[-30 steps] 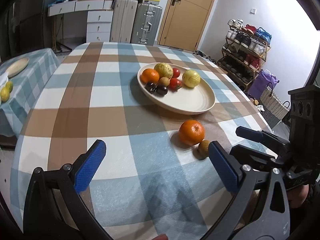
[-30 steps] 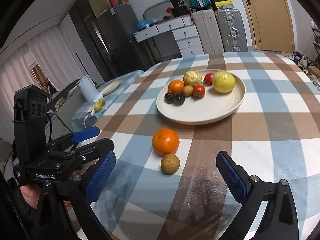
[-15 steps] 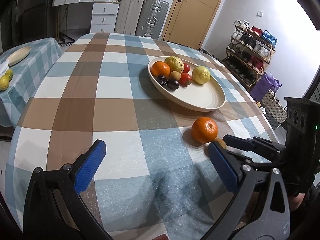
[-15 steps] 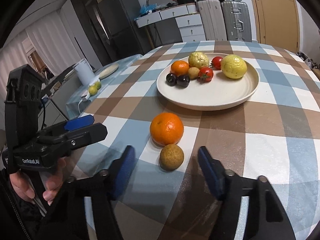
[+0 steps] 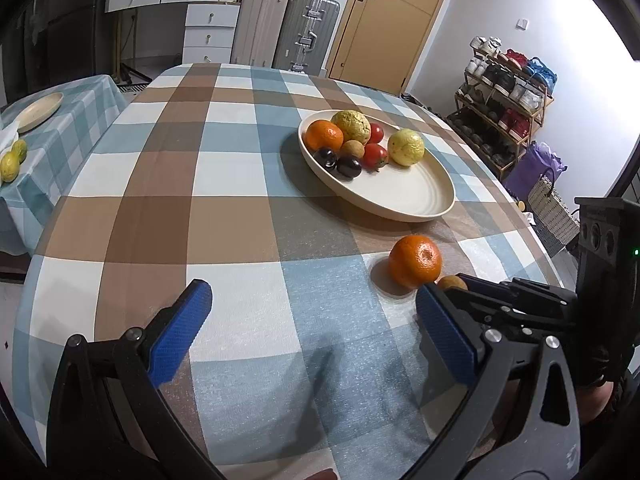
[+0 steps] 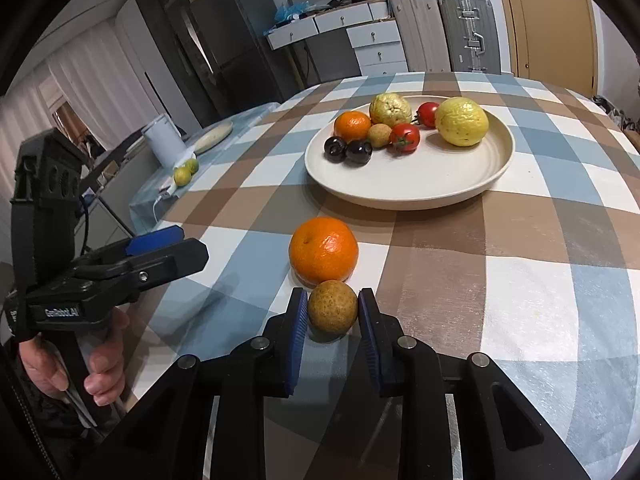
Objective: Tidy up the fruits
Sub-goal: 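Lower the right tool onto the small brown fruit and close on it, then grasp the orange with the left tool while the right tool holds the brown fruit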
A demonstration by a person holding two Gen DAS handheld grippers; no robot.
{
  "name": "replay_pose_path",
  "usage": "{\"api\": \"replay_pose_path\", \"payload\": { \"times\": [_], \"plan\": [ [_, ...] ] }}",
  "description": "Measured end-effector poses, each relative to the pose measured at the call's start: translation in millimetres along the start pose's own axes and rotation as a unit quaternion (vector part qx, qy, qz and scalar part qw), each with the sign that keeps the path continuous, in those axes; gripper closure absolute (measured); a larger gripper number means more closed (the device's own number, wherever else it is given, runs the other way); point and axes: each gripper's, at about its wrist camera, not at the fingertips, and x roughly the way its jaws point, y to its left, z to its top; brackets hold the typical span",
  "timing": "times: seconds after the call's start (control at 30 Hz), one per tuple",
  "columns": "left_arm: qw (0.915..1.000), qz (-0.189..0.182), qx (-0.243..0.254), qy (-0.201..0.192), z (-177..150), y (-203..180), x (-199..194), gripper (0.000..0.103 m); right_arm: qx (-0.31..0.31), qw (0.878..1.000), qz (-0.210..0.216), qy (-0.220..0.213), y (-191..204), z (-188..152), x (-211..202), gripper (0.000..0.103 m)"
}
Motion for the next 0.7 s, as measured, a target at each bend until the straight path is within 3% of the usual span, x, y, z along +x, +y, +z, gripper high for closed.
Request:
{"api": "replay_pose_path", "payload": {
  "times": [0.7],
  "plan": [
    [0.9969,-0.004,0.063,0.048,17.6,-65.5,56.3,0.001,0.054,0.997,-0.005,-0.063,-57.6,-17.0,-57.5,0.077]
  ]
}}
